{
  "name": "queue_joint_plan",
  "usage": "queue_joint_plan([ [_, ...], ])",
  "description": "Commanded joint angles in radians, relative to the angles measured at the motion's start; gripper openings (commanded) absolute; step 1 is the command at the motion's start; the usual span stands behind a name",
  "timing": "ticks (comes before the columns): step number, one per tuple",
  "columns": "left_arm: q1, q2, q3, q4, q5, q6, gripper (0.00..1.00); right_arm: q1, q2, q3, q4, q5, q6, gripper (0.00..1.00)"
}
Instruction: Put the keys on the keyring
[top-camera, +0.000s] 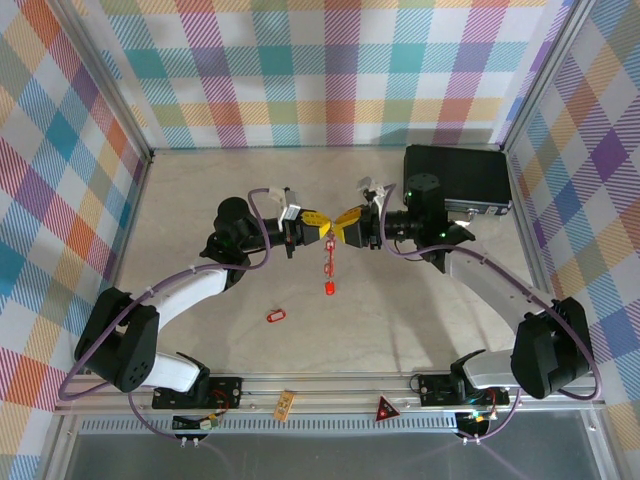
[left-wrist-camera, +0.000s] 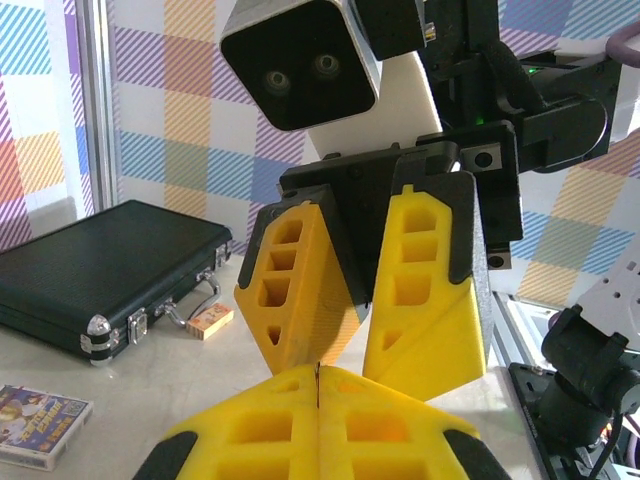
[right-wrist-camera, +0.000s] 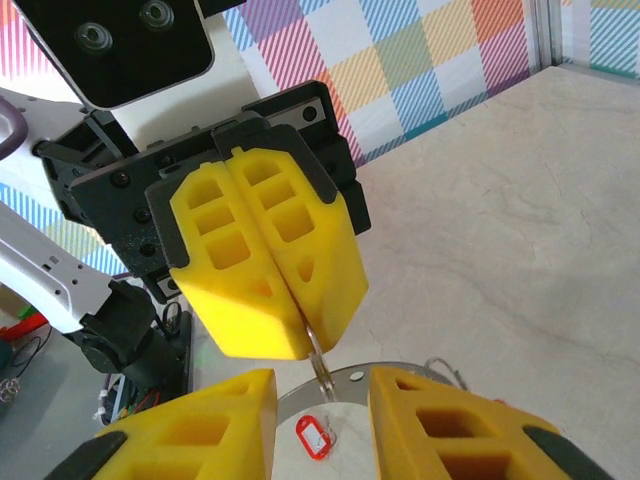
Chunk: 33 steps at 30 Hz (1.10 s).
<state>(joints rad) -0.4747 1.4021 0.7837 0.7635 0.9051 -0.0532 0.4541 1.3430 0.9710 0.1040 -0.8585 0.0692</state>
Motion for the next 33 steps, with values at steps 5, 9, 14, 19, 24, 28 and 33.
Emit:
queue_joint_plan([
  [5, 0.007, 0.010, 0.037, 0.074, 0.043, -0.028, 0.00, 0.008, 0.021, 0.036, 0.027, -0.048, -0.009, 0.22],
  [9, 0.007, 0.011, 0.041, 0.072, 0.047, -0.034, 0.00, 0.011, 0.032, 0.044, 0.027, -0.057, -0.005, 0.21],
  [14, 0.007, 0.016, 0.044, 0.072, 0.059, -0.043, 0.00, 0.017, 0.038, 0.043, 0.045, -0.064, 0.004, 0.19],
  [19, 0.007, 0.020, 0.058, 0.051, 0.060, -0.052, 0.00, 0.020, 0.038, 0.046, 0.051, -0.063, 0.007, 0.00],
  [24, 0.007, 0.017, 0.062, 0.053, 0.007, -0.088, 0.08, 0.019, 0.026, 0.020, 0.095, -0.036, 0.026, 0.00],
  [28, 0.013, 0.018, 0.083, 0.040, -0.089, -0.176, 0.41, 0.016, 0.015, -0.017, 0.184, 0.012, 0.063, 0.00],
  [33, 0.021, -0.018, 0.005, 0.218, -0.197, -0.272, 0.45, -0.004, 0.004, -0.094, 0.421, 0.058, 0.192, 0.00],
])
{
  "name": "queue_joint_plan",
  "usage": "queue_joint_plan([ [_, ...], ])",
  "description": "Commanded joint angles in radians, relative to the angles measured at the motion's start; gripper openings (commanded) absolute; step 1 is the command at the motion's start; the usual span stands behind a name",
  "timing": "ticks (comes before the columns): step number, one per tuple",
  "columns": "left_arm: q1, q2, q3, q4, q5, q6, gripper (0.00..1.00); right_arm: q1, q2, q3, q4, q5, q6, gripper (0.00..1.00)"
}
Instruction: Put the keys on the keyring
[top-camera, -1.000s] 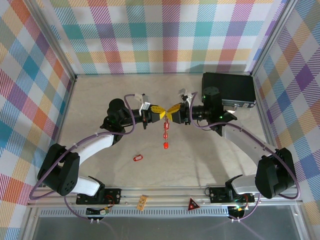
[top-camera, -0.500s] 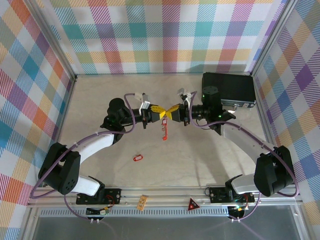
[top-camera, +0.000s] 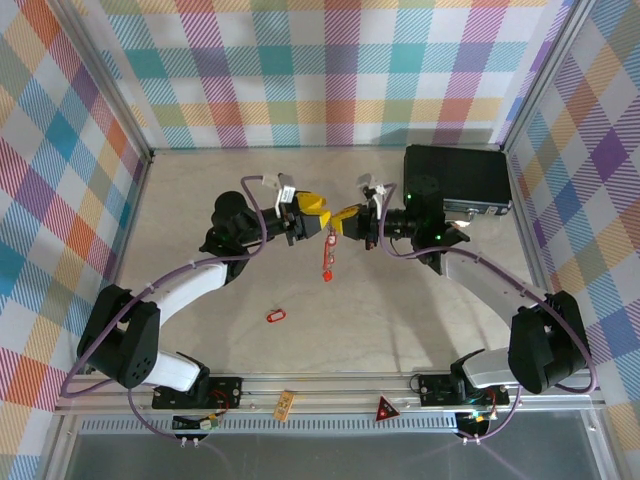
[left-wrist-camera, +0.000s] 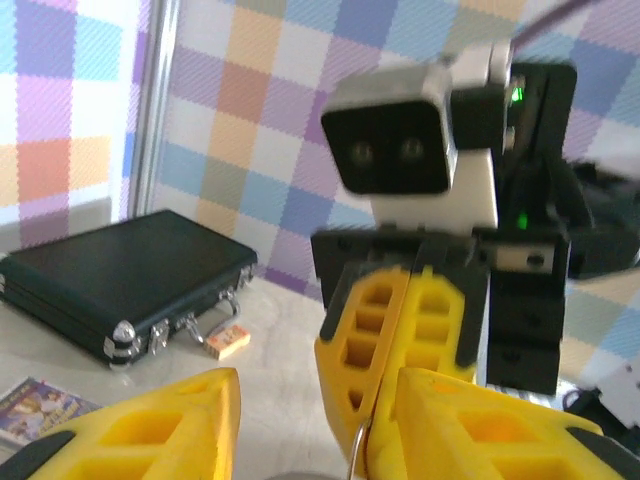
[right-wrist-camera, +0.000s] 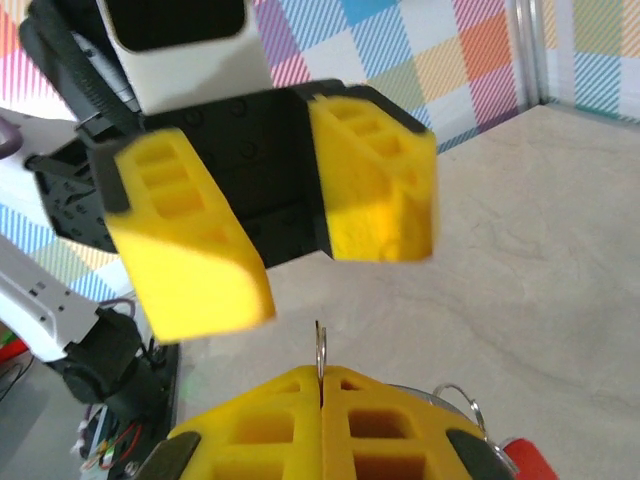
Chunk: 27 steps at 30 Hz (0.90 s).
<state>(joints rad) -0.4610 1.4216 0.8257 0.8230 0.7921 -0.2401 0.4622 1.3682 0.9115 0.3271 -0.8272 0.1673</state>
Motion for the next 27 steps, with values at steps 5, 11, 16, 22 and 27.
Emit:
queue_joint_plan([
  [5, 0.022, -0.050, -0.109, 0.350, -0.125, -0.184, 0.43, -0.026, 0.000, -0.094, 0.464, 0.043, 0.228, 0.00],
  [11, 0.024, 0.005, -0.086, 0.436, -0.075, -0.267, 0.39, -0.026, 0.017, -0.120, 0.666, 0.039, 0.344, 0.00],
  [16, 0.023, 0.059, -0.037, 0.504, 0.001, -0.355, 0.34, -0.027, 0.025, -0.112, 0.704, 0.014, 0.382, 0.00],
  [22, 0.013, 0.086, -0.004, 0.505, 0.041, -0.376, 0.31, -0.023, 0.038, -0.102, 0.706, -0.013, 0.390, 0.00],
  [27, 0.007, 0.100, 0.011, 0.501, 0.073, -0.387, 0.30, -0.020, 0.051, -0.093, 0.709, -0.020, 0.396, 0.00],
])
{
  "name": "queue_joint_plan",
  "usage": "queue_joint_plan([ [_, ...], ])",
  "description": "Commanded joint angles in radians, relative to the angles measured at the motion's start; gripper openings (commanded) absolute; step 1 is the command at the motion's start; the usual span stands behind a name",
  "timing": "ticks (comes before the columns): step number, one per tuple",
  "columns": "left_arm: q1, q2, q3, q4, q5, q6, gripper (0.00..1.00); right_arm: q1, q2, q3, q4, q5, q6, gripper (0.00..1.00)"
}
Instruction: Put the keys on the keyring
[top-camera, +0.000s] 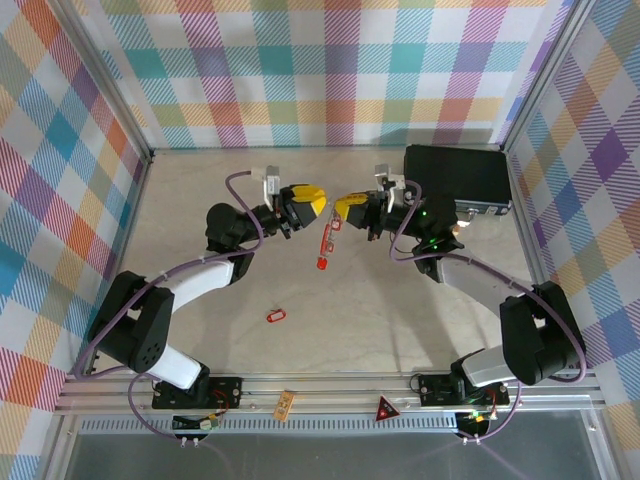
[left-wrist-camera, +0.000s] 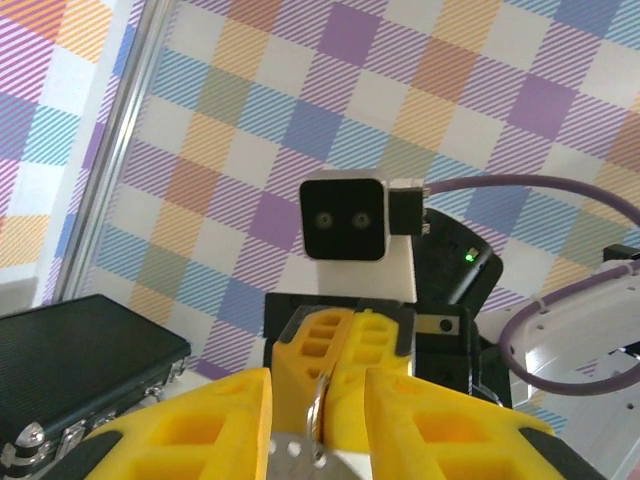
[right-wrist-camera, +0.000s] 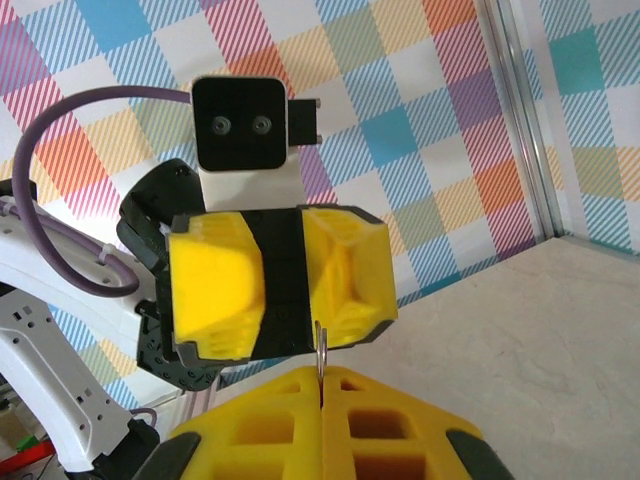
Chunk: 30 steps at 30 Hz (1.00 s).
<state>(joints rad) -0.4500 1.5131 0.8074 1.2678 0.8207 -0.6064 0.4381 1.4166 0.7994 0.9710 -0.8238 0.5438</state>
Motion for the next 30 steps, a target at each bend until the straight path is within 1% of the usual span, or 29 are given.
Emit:
queue_joint_plan([
  [1, -0.004, 0.012, 0.029, 0.056, 0.045, -0.022, 0.30, 0.004, 0.001, 0.020, 0.066, -0.023, 0.019, 0.00],
  [9, -0.004, 0.032, 0.029, 0.009, 0.036, 0.023, 0.28, 0.004, -0.017, 0.022, 0.054, -0.025, 0.012, 0.00],
  [14, -0.006, 0.049, 0.037, 0.041, 0.059, -0.001, 0.27, 0.004, -0.016, 0.032, 0.037, -0.039, 0.007, 0.00],
  [24, -0.015, 0.063, 0.047, 0.039, 0.099, -0.003, 0.20, 0.008, -0.002, 0.046, 0.033, -0.054, 0.011, 0.00],
  [30, -0.018, 0.070, 0.049, 0.039, 0.121, -0.003, 0.20, 0.008, -0.004, 0.046, 0.035, -0.048, 0.011, 0.00],
])
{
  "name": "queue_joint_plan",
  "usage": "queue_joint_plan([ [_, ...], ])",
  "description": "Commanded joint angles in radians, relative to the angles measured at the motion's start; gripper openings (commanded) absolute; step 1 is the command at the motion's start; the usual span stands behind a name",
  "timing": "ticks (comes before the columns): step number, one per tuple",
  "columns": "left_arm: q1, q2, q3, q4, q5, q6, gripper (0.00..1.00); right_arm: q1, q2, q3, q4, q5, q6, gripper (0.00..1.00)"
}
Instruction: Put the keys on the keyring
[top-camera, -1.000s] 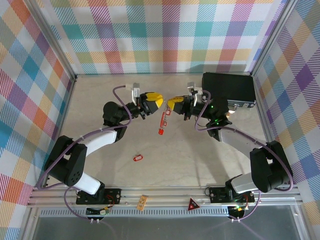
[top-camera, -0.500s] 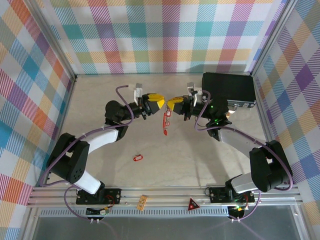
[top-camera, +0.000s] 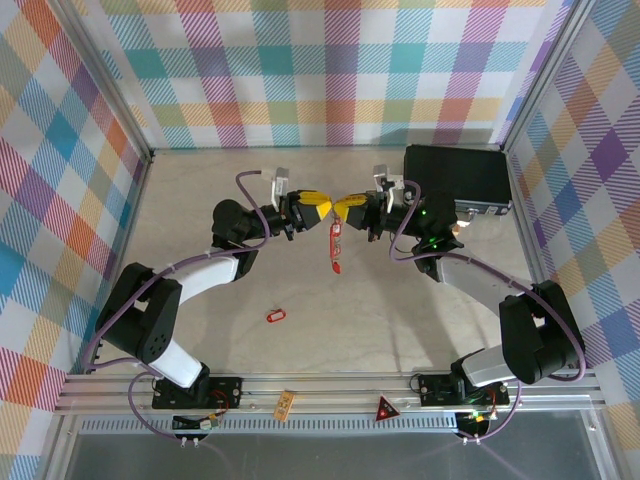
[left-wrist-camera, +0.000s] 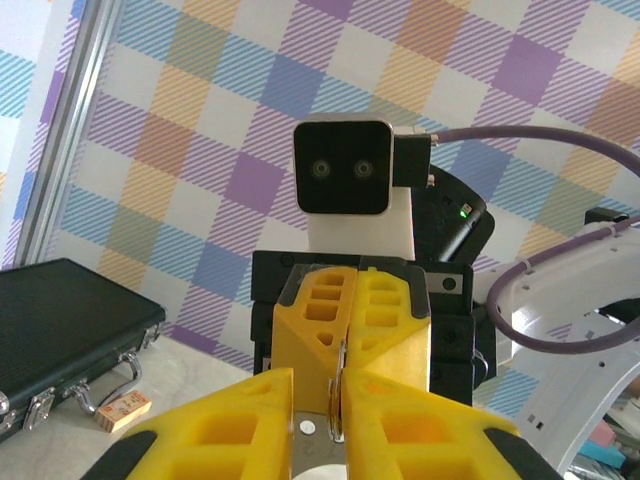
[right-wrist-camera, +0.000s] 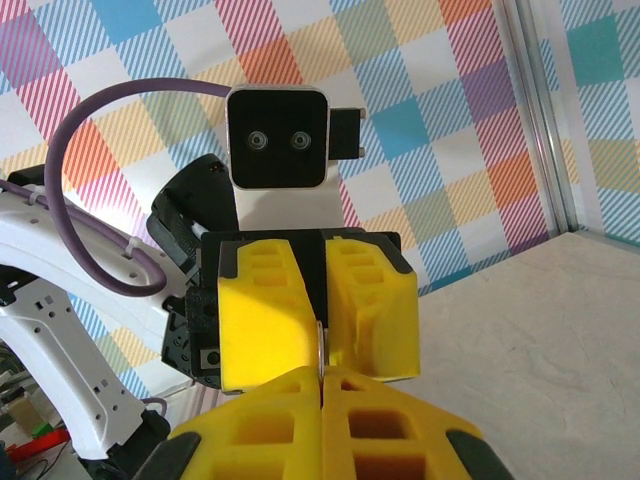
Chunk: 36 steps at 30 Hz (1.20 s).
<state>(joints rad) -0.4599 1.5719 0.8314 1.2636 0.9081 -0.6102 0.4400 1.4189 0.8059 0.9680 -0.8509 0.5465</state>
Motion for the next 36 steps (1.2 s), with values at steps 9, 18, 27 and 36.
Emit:
queue_joint_plan([
  [9, -0.010, 0.007, 0.033, 0.051, 0.035, -0.002, 0.10, 0.008, 0.000, 0.038, 0.035, -0.031, 0.013, 0.00],
  [18, -0.016, -0.013, 0.023, 0.039, 0.036, 0.037, 0.00, 0.007, -0.022, 0.036, -0.088, 0.006, -0.036, 0.26],
  [27, -0.014, -0.121, -0.015, -0.234, -0.020, 0.293, 0.00, -0.018, -0.228, -0.038, -0.464, 0.239, -0.231, 0.59],
  [36, -0.019, -0.183, -0.026, -0.408, -0.079, 0.454, 0.00, -0.019, -0.322, -0.051, -0.626, 0.298, -0.319, 0.67],
])
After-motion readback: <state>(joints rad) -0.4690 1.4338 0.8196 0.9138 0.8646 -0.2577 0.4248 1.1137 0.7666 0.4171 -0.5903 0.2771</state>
